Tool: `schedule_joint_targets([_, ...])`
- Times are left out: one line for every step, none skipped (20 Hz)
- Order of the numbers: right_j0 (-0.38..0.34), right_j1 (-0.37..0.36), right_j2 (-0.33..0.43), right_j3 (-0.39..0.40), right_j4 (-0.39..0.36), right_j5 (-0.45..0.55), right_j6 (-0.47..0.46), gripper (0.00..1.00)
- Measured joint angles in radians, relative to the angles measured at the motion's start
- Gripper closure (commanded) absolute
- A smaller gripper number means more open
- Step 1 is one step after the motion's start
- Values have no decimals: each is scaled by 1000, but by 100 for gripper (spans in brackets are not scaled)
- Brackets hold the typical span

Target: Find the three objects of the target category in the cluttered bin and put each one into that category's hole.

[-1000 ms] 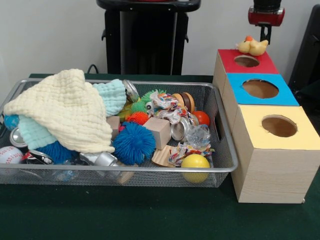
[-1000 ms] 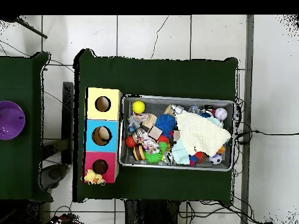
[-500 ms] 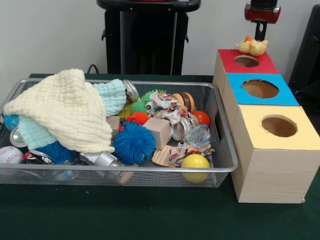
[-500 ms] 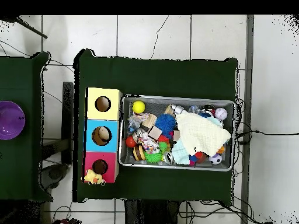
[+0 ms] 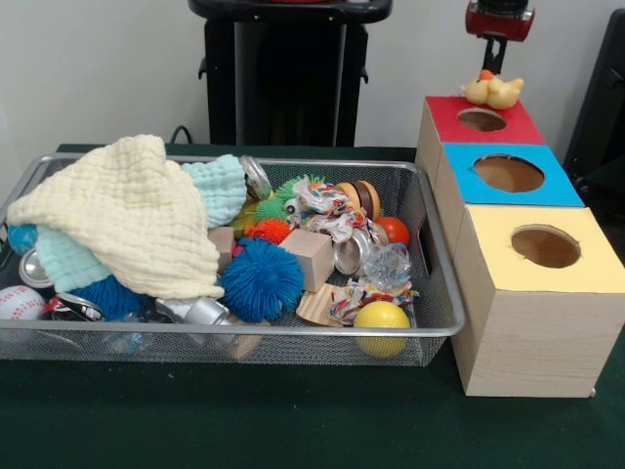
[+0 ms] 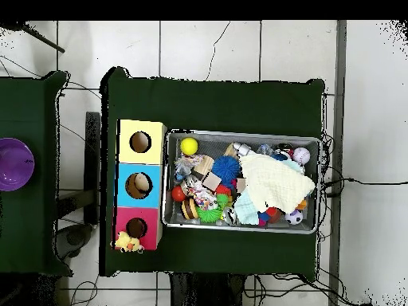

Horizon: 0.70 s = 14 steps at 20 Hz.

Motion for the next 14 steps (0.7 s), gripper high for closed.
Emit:
schedule_joint_targets([3,0,-5,0,-3,0,0,100])
schedule_joint_targets([5,0,-8,-1,-5,0,0,100])
schedule_joint_targets([8,0,-13,-2,-8,0,0,100])
schedule_joint_targets([12,0,-19,-3,-11,0,0,100])
schedule_joint_targets([18,0,-33,-6,-17,0,0,100])
schedule_joint_targets([20,0,-39,-9,-19,0,0,100])
schedule_joint_targets([22,0,-43,-11,-20,0,0,100])
schedule_joint_targets([24,0,-48,-13,-21,0,0,100])
schedule_joint_targets([29,0,-56,-19,-21,0,0,100])
schedule_joint_targets([34,0,-63,-25,-21,0,0,100])
schedule_joint_targets([39,0,-68,-30,-20,0,0,100])
schedule_joint_targets([43,0,-72,-36,-20,0,0,100])
schedule_joint_targets([45,0,-75,-39,-20,0,0,100])
schedule_joint_targets([49,0,-78,-42,-20,0,0,100])
